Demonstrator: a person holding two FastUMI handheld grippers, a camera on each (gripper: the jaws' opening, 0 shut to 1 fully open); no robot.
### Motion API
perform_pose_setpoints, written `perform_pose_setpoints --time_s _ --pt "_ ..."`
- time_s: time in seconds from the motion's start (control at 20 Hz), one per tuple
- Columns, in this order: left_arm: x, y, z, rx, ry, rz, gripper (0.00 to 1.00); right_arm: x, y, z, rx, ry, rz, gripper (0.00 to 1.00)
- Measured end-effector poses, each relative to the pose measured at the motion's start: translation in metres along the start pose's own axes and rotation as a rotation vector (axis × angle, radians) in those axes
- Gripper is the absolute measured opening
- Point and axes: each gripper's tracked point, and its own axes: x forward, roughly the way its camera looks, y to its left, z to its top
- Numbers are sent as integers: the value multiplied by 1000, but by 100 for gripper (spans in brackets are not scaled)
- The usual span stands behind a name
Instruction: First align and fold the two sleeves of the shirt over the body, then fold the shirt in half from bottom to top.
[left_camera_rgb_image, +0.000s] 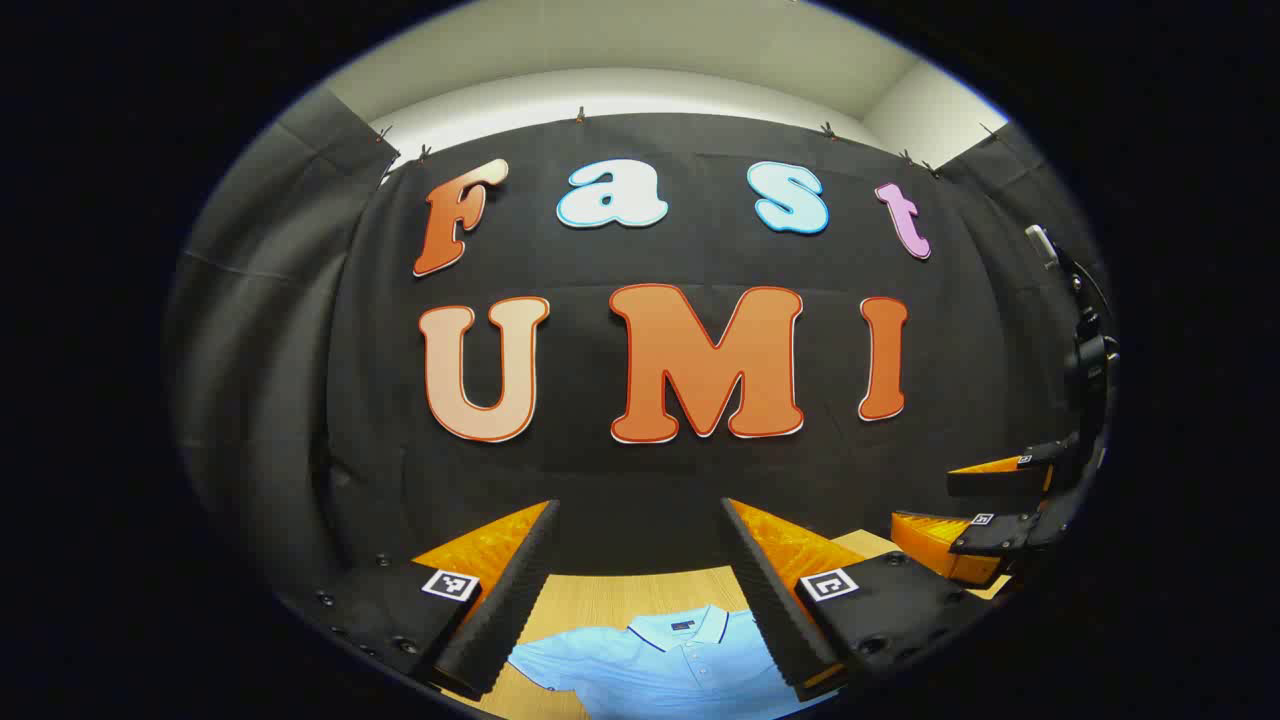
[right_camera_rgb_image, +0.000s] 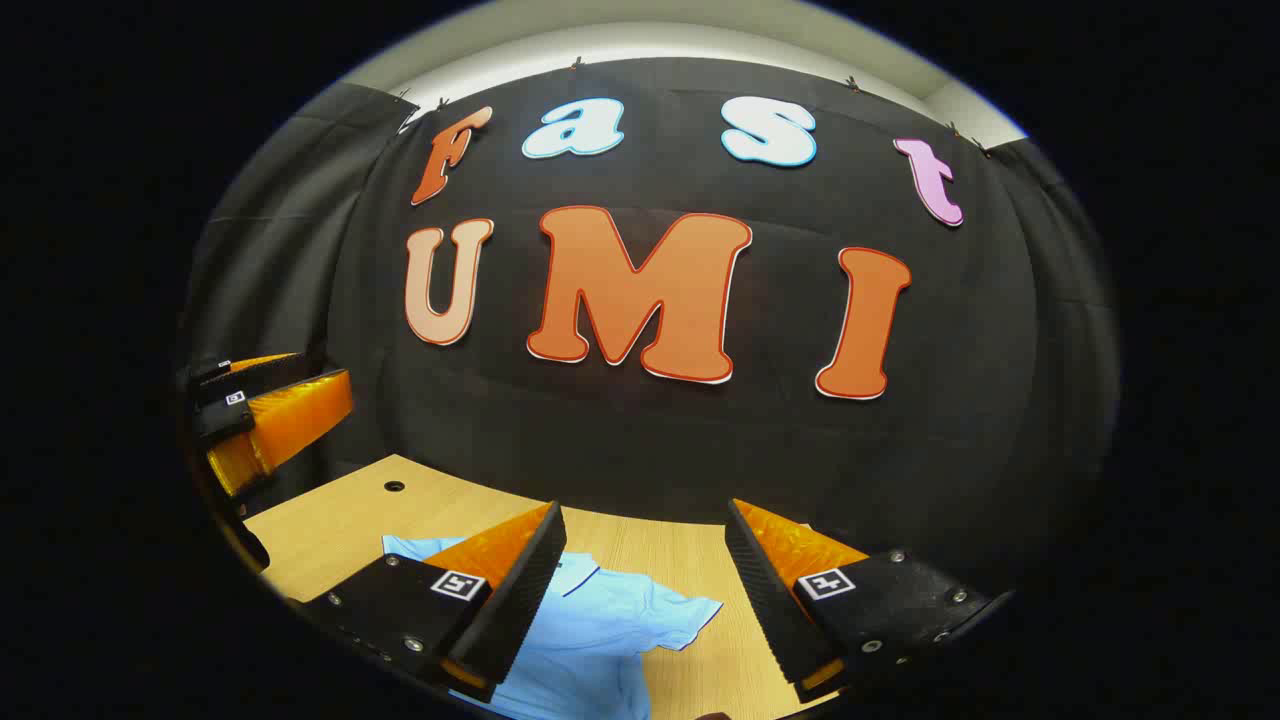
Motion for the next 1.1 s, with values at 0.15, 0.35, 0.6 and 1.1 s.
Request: perform_pose_setpoints --time_s 0.15,0.35,0.6,1.1 --pt "3 -8 2 -17 -14 -20 100 6 2 0 4 -2 13 97" --pt "9 -7 2 -5 -21 -10 100 17 4 0 5 -4 22 98" --pt "13 -8 -4 -7 -8 2 100 25 4 -6 -5 10 32 98" --pt "16 -9 -11 -1 9 29 100 61 -20 -51 -34 154 -15 97"
